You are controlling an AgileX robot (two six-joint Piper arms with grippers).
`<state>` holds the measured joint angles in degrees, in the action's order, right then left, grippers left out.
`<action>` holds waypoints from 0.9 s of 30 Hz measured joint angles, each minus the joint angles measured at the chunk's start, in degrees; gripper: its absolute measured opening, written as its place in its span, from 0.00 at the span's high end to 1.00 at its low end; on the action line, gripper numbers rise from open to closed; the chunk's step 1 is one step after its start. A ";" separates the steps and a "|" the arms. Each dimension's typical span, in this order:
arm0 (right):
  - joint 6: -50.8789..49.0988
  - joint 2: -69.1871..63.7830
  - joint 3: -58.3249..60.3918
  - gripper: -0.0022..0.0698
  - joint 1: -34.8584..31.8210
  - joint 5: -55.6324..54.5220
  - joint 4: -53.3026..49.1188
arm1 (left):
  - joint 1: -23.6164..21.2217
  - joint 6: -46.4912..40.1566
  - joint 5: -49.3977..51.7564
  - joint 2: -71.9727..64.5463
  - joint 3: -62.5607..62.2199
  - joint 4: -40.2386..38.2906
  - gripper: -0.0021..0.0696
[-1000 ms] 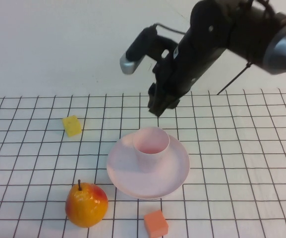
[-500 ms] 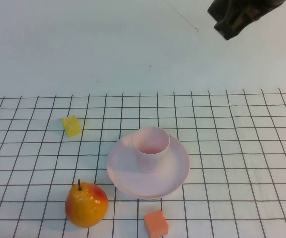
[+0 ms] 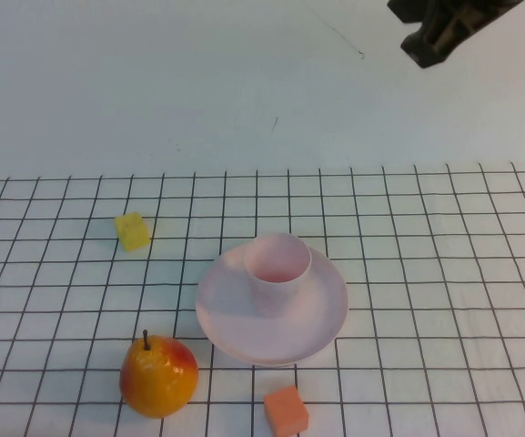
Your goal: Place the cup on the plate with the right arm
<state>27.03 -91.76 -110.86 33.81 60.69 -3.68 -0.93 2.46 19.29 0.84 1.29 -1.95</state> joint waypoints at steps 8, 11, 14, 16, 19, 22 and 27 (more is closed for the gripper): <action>-0.12 16.18 16.81 0.97 -0.23 -26.39 1.51 | 0.00 0.00 0.00 0.00 0.00 0.00 0.98; -0.12 24.35 25.95 0.97 -1.96 -29.84 2.63 | 0.00 0.00 0.00 0.00 0.00 0.00 0.98; -0.19 31.75 35.91 0.97 -7.08 -30.62 7.04 | 0.00 0.00 0.00 0.00 0.00 0.00 0.98; -0.33 36.45 43.02 0.97 -11.72 -30.73 10.29 | 0.00 0.00 0.00 0.00 0.00 0.00 0.98; -0.33 44.58 54.85 0.97 -19.26 -31.14 13.87 | 0.00 0.00 0.00 0.00 0.00 0.00 0.98; -0.33 52.88 64.71 0.97 -25.10 -32.49 14.93 | 0.00 0.00 0.00 0.00 0.00 0.00 0.98; -0.33 67.18 78.09 0.97 -31.79 -33.22 15.13 | 0.00 0.00 0.00 0.00 0.00 0.00 0.98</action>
<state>26.69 -24.59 -32.77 2.02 27.47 11.45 -0.93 2.46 19.29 0.84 1.29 -1.95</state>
